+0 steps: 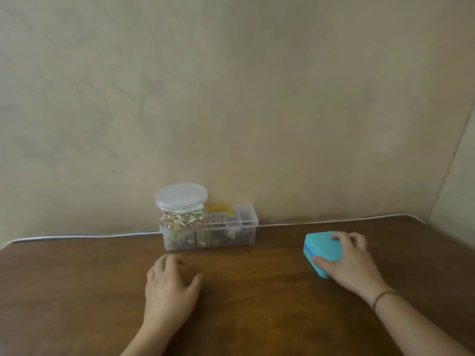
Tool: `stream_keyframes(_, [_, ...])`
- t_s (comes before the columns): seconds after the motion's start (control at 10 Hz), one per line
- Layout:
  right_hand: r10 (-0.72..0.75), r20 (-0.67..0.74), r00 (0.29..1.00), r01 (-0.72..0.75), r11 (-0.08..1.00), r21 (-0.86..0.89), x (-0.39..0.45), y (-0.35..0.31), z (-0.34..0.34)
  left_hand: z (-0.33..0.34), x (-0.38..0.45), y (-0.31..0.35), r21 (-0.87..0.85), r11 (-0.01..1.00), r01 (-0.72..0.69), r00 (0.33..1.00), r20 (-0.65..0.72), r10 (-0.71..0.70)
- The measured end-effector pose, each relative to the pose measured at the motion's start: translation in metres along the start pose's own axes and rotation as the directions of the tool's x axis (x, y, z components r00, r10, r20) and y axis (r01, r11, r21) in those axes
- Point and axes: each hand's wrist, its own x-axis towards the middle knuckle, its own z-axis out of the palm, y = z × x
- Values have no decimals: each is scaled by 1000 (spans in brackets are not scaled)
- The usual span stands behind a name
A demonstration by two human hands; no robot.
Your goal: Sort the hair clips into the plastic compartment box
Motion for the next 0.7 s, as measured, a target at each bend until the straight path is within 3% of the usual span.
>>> stream_keyframes(0.1, [3, -59, 998, 1, 998, 67, 3, -11, -6, -4, -1, 6, 118, 992, -34, 998, 50, 28])
stream_keyframes(0.2, [-95, -190, 977, 125, 980, 155, 11, -54, -10, -4, 0, 11, 190, 981, -42, 997, 76, 28])
stream_keyframes(0.3, [-222, -199, 955, 260, 947, 189, 25, -121, -2, -3, 0, 11, 229, 971, -62, 995, 92, 42])
stream_keyframes(0.5, [-303, -152, 941, 328, 926, 188, 40, -202, 62, -4, 1, 10, 241, 968, -67, 996, 81, 49])
stream_keyframes(0.7, [-385, -62, 921, 389, 917, 86, 40, -181, 90, -5, 6, 8, 194, 978, -72, 995, 85, 56])
